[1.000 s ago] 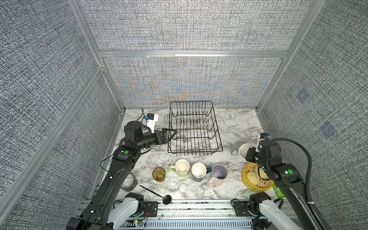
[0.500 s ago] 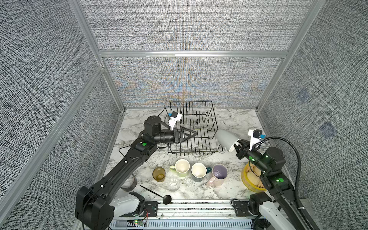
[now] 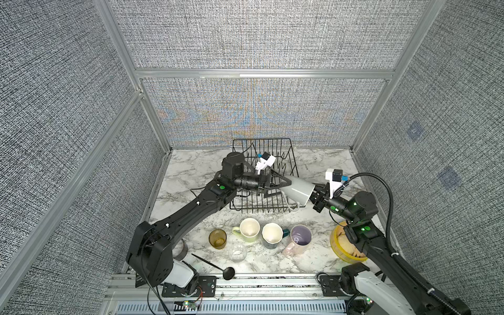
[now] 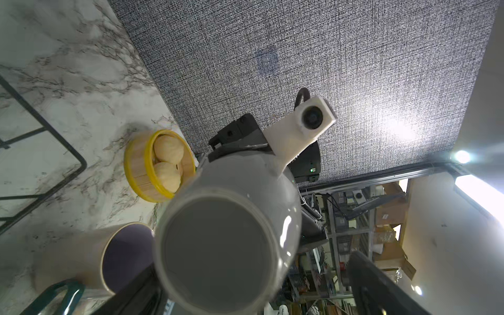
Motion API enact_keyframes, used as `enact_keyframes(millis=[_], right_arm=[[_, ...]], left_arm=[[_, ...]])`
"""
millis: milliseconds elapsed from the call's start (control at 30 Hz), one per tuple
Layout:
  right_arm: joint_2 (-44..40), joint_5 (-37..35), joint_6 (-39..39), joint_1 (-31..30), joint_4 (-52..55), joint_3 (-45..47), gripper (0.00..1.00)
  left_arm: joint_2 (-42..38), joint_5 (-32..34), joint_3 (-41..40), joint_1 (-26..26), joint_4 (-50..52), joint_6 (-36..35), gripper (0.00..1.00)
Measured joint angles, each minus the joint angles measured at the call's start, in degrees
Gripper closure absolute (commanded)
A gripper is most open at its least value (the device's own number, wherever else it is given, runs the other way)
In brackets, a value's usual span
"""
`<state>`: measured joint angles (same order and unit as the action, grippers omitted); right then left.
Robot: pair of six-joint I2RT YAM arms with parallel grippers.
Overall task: Load cups into a dish rack
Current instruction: Pick up the cup from the middle-right of the table.
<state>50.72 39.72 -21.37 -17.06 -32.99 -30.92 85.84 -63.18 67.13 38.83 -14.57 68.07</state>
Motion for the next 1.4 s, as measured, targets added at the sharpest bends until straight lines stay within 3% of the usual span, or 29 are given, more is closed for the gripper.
enact_keyframes(millis=[233,467,733,1067,1167,1400], right_arm=[[6.99,3.06,0.59,-2.89,-7.89,-0.5,1.0],[7.19,2.36,5.03,-2.99,-7.85,-1.36,1.0],[7.54,0.13,7.82,-3.08,-6.71,-1.68,1.0],[9.79,-3.3,8.9,-3.32,-6.29,-2.45,0.77],[10.32,-5.03,9.81,-3.28,-5.11,-2.45,0.74],[14.03,-9.79,11.32,-3.19,-1.38,-3.45,0.52]], left_arm=[[4.2,-1.38,1.6,1.16,-3.58,3.67,0.06],[5.07,-1.66,2.12,0.92,-4.61,5.44,0.13],[5.97,-1.2,2.86,0.63,-4.22,5.2,0.35],[7.91,0.13,5.03,0.35,-2.43,5.44,0.54],[9.01,-0.04,5.46,-0.76,-2.21,5.44,0.54],[10.29,1.44,5.25,-5.14,-0.72,4.33,0.56]])
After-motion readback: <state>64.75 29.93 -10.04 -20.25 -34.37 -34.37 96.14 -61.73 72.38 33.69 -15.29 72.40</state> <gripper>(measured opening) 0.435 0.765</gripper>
